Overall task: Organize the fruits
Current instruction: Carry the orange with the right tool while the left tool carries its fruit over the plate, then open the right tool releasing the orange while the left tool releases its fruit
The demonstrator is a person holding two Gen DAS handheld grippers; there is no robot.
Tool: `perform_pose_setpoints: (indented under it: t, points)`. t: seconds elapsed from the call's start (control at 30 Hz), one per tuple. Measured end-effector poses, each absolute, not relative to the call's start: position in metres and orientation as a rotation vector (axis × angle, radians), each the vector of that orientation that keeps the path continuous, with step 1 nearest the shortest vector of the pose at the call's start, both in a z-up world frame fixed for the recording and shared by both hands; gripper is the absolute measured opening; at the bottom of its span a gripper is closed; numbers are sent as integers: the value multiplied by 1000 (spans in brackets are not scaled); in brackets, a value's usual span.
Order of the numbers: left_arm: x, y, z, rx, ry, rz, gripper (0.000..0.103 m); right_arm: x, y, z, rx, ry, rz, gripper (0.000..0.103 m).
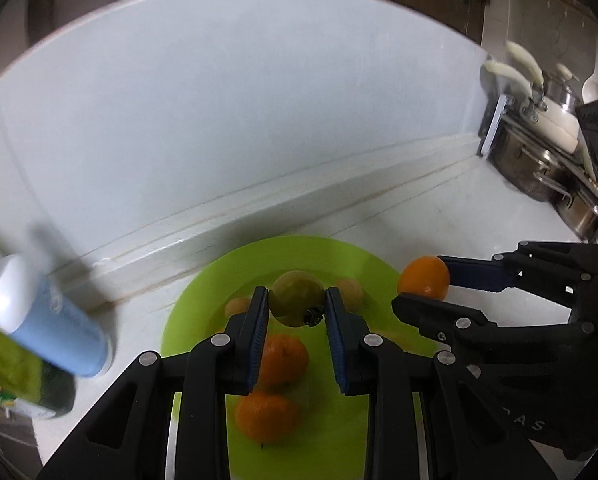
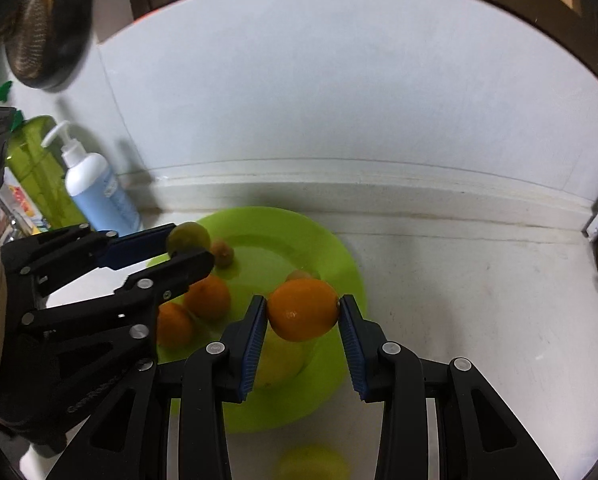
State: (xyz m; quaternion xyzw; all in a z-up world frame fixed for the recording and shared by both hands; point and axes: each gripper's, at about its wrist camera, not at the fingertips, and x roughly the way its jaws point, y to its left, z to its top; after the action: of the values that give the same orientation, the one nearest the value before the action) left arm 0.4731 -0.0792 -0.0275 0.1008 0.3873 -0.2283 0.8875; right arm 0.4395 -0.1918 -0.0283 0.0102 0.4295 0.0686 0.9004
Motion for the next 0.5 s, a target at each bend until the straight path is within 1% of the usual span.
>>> perform_pose_setpoints:
  t: [0.23, 0.43, 0.5]
  points:
    - [500, -88, -50, 236, 875, -493, 28, 465, -197, -47, 39, 951, 145, 38]
    - [509, -89, -58, 230, 899, -490, 29, 472, -196, -56, 33, 974, 141, 38]
    - [509, -88, -59, 227, 903, -487, 32, 473, -197, -58, 36, 977, 141, 38]
